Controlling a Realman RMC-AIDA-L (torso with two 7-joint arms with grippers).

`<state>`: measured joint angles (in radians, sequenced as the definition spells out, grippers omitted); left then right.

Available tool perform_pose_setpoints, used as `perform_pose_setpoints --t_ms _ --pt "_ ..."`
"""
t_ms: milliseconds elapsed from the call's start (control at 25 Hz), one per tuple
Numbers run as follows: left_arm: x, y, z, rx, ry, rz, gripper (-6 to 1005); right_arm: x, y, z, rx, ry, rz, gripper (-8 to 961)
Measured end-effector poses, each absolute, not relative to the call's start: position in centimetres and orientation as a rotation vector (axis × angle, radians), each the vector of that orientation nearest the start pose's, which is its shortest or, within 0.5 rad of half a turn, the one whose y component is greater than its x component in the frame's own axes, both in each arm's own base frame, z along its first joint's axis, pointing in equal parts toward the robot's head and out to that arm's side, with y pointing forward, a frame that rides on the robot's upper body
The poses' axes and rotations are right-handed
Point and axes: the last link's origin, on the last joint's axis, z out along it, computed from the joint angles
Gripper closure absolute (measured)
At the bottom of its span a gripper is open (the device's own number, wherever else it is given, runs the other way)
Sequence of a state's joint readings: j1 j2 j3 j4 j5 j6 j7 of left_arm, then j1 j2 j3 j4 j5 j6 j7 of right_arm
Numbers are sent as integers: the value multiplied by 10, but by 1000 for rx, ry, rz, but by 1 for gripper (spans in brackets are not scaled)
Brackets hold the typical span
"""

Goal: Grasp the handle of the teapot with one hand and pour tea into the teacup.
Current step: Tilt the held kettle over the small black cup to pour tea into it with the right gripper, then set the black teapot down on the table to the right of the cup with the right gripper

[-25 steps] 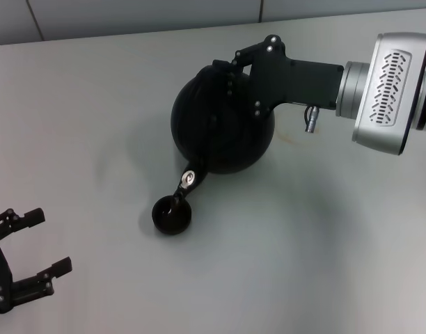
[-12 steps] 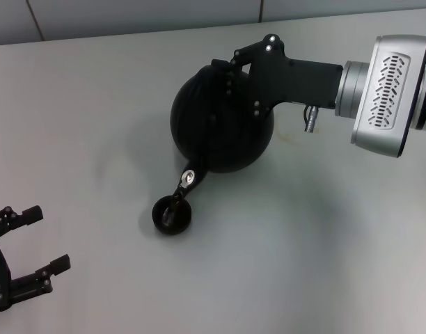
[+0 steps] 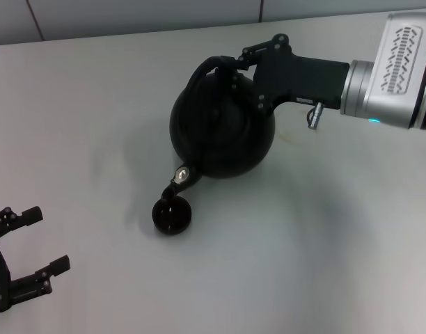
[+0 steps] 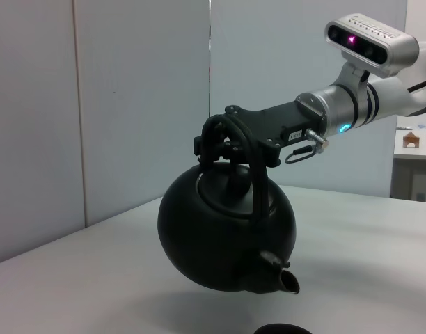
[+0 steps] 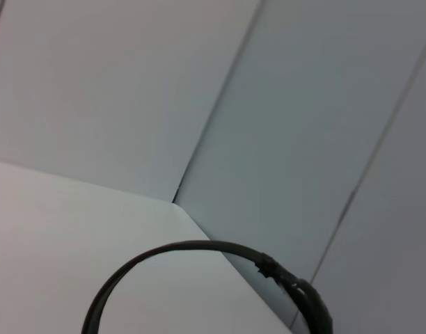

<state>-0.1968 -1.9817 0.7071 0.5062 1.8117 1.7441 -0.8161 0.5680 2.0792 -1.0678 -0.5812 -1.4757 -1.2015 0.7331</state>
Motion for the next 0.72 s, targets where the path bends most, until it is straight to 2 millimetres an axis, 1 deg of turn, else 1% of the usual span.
perform_pose_setpoints --t_ms 40,120,200,240,400,720 --pt "-345 216 27 -2585 -311 -770 137 220 377 -25 -2463 -154 616 859" --pt "-345 216 27 -2586 -311 -769 137 224 376 -23 -2463 -88 630 859" --pt "-345 216 27 -2587 -311 -769 137 233 374 -15 -2428 21 668 858" --pt "-345 216 27 -2588 -311 -768 137 233 374 -15 -2428 21 668 858" --pt "-345 216 26 -2589 -311 -767 137 246 368 -3 -2365 146 741 859" --pt "-344 216 25 -2595 -308 -769 137 252 361 0 -2344 183 784 860"
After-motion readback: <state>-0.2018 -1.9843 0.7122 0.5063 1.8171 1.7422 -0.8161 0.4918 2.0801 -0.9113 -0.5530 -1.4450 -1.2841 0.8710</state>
